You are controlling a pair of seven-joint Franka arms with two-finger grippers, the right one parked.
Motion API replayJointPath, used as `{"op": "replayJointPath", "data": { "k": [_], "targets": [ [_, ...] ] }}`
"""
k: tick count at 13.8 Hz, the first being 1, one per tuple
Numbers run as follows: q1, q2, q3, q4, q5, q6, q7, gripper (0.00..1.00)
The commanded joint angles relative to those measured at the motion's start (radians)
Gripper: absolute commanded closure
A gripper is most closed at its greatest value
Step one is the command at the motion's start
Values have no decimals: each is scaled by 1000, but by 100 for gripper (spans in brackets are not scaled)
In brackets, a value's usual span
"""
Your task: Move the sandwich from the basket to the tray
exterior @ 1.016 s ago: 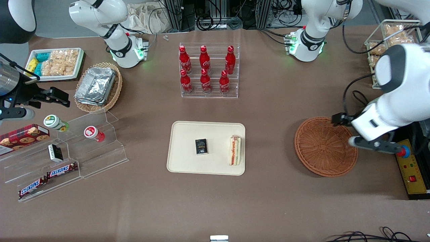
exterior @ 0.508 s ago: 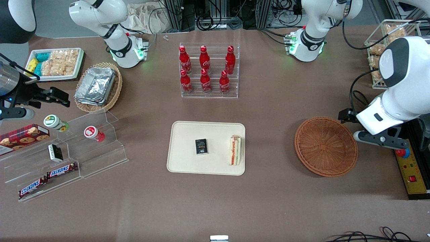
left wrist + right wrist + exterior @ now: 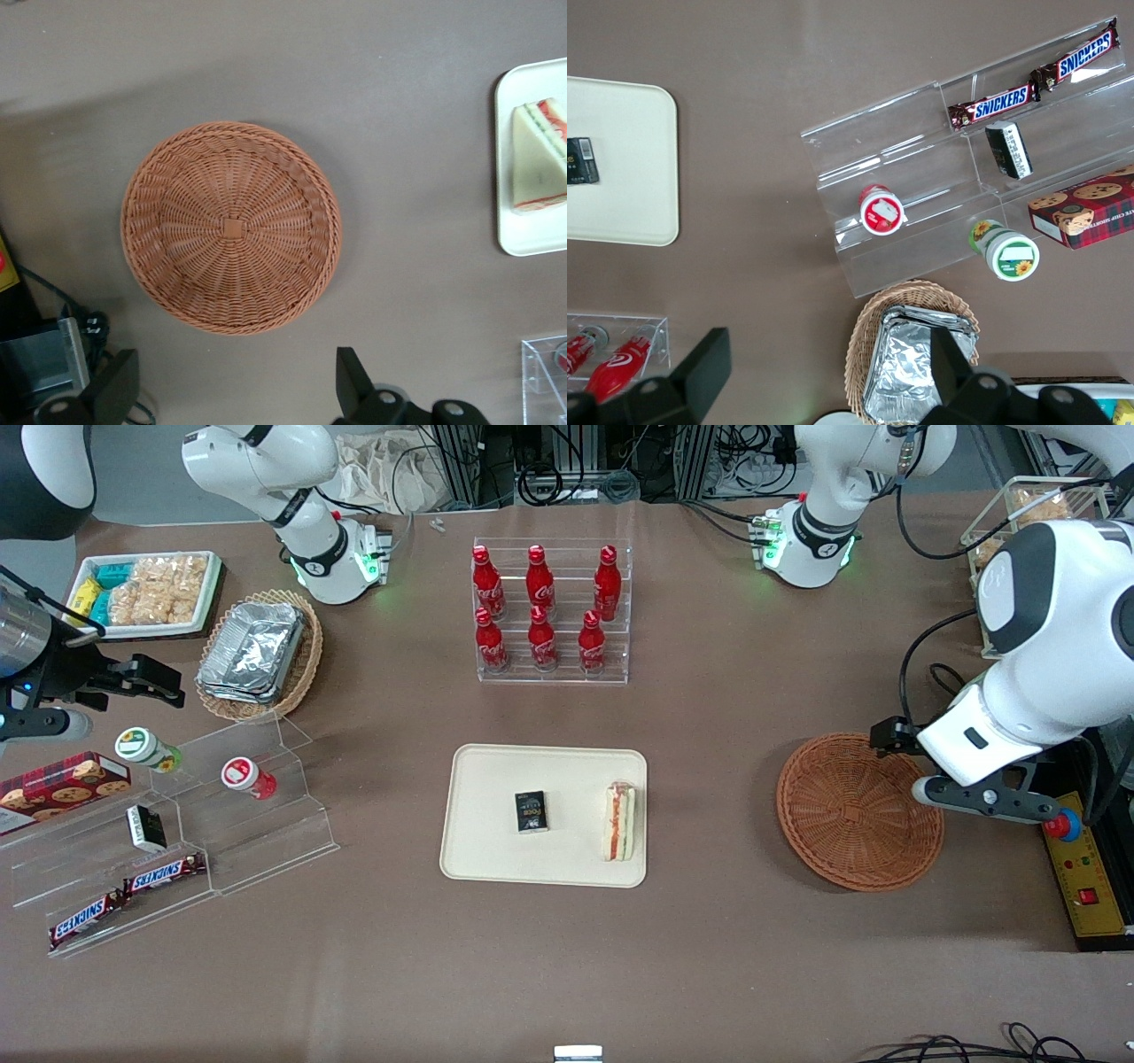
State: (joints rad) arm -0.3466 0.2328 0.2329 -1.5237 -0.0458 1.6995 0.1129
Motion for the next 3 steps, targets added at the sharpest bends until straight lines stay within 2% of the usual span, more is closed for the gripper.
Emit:
{"op": "replayJointPath", "data": {
  "k": [1,3],
  "targets": [
    [280,11,-292,43,24,-14,-7,0],
    [328,13,-351,65,55,-24,-7,0]
  ]
}}
